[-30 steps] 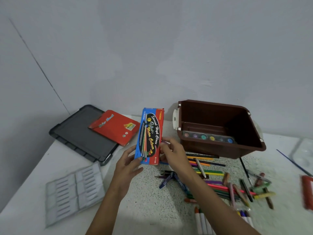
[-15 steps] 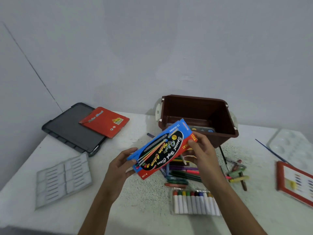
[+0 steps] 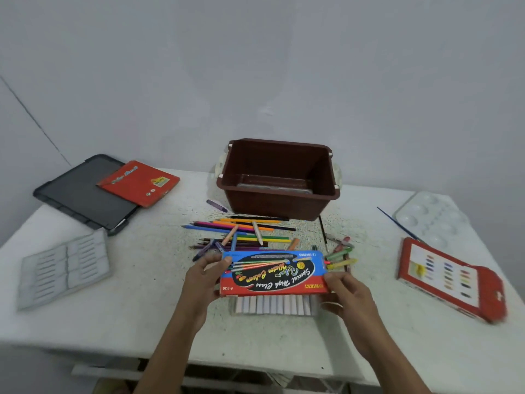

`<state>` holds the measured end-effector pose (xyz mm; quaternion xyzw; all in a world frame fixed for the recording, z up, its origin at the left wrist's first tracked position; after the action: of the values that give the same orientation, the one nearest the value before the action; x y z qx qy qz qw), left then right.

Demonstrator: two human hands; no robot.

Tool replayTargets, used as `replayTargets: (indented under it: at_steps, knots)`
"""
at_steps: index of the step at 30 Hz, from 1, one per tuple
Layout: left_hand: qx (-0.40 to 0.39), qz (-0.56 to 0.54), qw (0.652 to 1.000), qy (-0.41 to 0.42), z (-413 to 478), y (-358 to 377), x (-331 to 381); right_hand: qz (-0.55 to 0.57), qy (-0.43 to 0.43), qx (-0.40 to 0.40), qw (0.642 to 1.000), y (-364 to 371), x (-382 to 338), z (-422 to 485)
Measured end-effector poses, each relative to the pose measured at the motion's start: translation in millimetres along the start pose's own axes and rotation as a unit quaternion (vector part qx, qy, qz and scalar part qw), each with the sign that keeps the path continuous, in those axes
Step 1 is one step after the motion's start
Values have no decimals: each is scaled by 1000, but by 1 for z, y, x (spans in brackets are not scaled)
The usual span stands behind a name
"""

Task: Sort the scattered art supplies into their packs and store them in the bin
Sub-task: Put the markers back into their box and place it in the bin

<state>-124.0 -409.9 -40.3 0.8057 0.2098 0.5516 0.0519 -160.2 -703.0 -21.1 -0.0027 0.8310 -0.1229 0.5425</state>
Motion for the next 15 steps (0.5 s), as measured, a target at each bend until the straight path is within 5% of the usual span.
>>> replayTargets:
  at_steps: [6, 15]
  knots:
    - [7, 50, 999, 9, -19, 2, -18, -1, 41, -9, 999, -12, 42, -4]
    - [-31, 96, 995, 20, -16, -6, -17, -54, -6, 31, 998, -15, 36, -6]
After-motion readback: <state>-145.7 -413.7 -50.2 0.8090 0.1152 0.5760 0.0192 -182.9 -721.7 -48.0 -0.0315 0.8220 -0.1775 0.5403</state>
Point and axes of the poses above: each hand's wrist, its own z-axis towards the middle knuckle, its own y-axis out of the palm, x = y × z, the point moved 8 cm from there along z, towards the middle knuckle, and after that the axes turned 13 degrees about -z, right-handed, at the moved point
